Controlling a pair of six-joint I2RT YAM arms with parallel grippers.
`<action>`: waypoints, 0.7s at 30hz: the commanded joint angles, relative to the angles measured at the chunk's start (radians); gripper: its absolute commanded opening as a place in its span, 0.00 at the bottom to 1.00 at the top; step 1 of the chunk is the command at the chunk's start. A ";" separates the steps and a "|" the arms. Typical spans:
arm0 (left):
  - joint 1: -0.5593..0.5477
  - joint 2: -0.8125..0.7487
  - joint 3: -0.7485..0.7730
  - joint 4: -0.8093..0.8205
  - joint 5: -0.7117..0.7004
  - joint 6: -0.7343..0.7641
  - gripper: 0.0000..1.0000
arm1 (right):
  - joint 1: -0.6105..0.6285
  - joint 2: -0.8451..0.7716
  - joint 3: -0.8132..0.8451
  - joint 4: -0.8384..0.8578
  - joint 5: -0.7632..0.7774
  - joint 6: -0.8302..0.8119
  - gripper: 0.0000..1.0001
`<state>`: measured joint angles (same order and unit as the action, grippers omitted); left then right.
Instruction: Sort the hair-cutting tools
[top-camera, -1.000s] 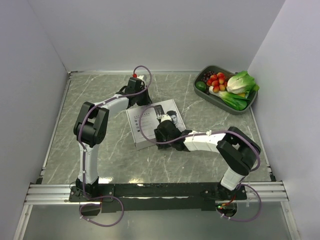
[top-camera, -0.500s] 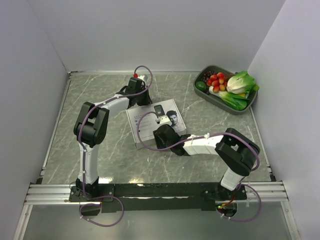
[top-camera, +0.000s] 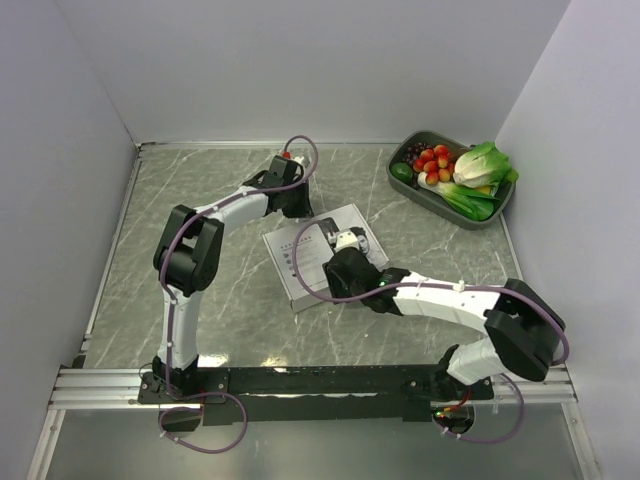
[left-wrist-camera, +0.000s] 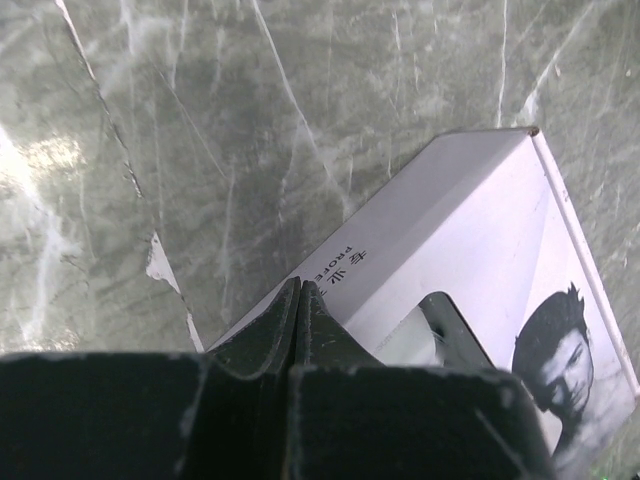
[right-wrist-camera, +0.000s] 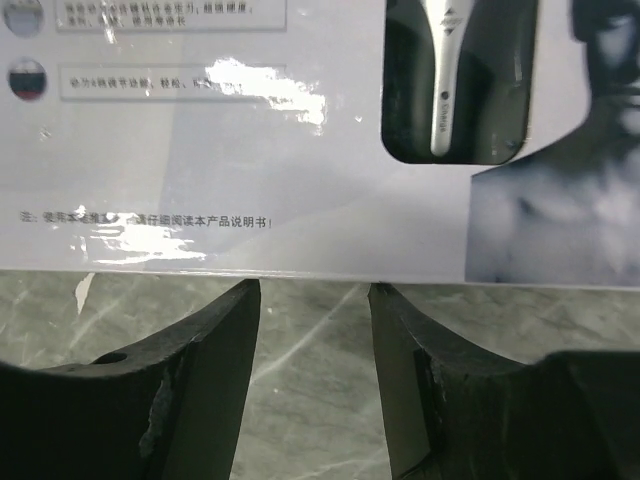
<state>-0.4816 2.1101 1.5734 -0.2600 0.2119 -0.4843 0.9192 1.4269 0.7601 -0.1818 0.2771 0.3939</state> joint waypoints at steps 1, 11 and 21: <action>-0.048 0.050 0.026 -0.189 0.122 0.012 0.01 | -0.019 -0.079 -0.025 0.122 0.114 -0.032 0.56; -0.045 0.059 0.042 -0.208 0.123 0.021 0.01 | -0.031 -0.031 -0.048 0.211 0.080 -0.069 0.57; -0.019 -0.063 0.079 -0.248 0.049 0.033 0.20 | -0.029 -0.186 0.112 -0.093 0.045 -0.053 0.64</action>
<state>-0.4820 2.1345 1.6257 -0.3523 0.2298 -0.4713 0.9043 1.3605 0.7456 -0.2409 0.2817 0.3412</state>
